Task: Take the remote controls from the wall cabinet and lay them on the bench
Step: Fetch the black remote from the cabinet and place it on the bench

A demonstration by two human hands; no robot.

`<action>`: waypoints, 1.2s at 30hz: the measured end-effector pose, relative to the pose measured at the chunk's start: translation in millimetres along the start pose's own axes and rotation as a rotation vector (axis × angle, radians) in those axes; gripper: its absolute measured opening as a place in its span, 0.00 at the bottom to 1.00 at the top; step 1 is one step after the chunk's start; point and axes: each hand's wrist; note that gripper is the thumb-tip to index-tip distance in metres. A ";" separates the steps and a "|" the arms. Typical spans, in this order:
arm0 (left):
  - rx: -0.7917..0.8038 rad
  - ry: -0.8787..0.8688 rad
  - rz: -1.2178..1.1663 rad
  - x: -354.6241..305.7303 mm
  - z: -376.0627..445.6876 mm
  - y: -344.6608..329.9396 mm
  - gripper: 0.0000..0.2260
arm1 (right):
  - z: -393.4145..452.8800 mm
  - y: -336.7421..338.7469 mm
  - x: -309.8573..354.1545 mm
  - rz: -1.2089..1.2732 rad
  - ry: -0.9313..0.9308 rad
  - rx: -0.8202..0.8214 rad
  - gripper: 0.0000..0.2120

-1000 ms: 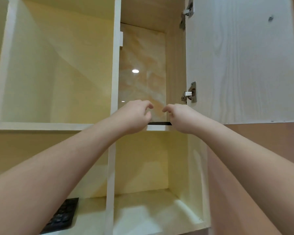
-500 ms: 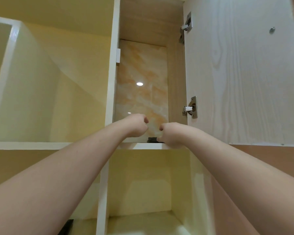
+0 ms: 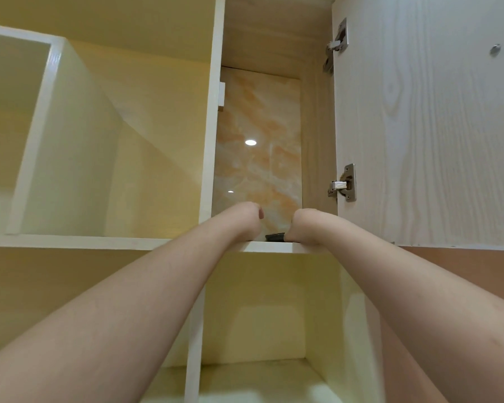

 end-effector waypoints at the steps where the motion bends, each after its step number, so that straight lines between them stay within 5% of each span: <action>1: 0.018 0.011 0.022 -0.7 -0.8 1.0 0.22 | -1.3 0.0 -1.2 0.023 0.007 -0.001 0.16; 5: 0.058 0.049 0.093 -2.8 -2.5 3.0 0.23 | -9.1 -1.0 -6.8 0.261 0.043 -0.071 0.12; 10: 0.033 0.122 -0.017 -4.4 -4.8 4.4 0.20 | -27.3 0.8 -9.0 0.301 0.024 -0.102 0.24; 18: 0.134 0.205 -0.216 -4.6 -7.0 4.8 0.17 | -56.6 5.7 -26.0 0.404 0.126 -0.174 0.25; 36: 0.092 0.242 -0.960 -3.4 -21.9 15.0 0.16 | -94.5 -5.6 -46.7 0.642 0.149 -0.287 0.26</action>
Point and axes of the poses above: each hand's wrist, its own z-axis towards the middle knuckle, its own y-axis out of the back of the hand, x = y × z, and after that the axes turned 4 degrees about z, right-handed
